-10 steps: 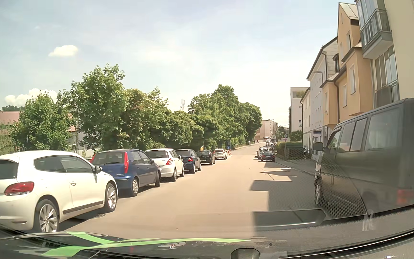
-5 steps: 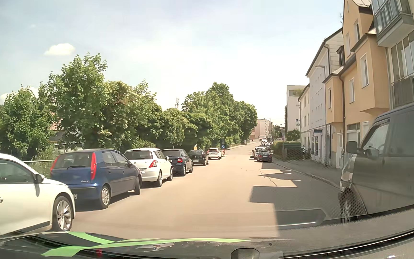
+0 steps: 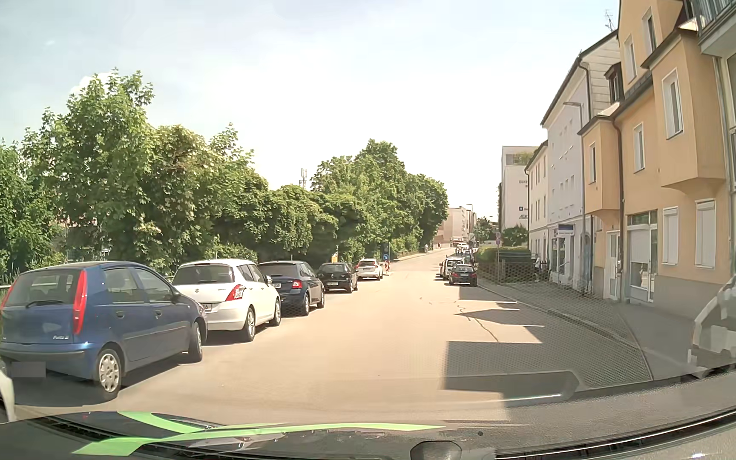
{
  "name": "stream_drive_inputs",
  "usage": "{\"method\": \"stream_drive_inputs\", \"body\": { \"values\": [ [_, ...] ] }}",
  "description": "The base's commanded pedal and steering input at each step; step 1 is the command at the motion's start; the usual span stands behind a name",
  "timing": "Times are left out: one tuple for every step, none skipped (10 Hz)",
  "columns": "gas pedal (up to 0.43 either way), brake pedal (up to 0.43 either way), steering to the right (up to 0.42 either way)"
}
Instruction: Follow the waypoints while adhering to traffic rules and regulations
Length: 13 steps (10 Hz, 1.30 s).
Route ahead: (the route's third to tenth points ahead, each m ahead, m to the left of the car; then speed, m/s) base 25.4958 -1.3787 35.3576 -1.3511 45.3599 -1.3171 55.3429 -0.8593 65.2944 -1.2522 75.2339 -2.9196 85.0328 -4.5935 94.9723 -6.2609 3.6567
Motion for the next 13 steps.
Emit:
{"method": "stream_drive_inputs", "body": {
  "values": [
    [0.0, 0.055, 0.045],
    [0.0, 0.079, 0.046],
    [0.0, 0.079, 0.049],
    [0.0, 0.079, 0.052],
    [0.0, 0.067, 0.058],
    [0.0, 0.067, 0.063],
    [0.0, 0.067, 0.066],
    [0.0, 0.073, 0.072],
    [0.0, 0.073, 0.079],
    [0.0, 0.073, 0.081],
    [0.0, 0.067, 0.083],
    [0.0, 0.043, 0.082],
    [0.0, 0.024, 0.08]
  ]
}}
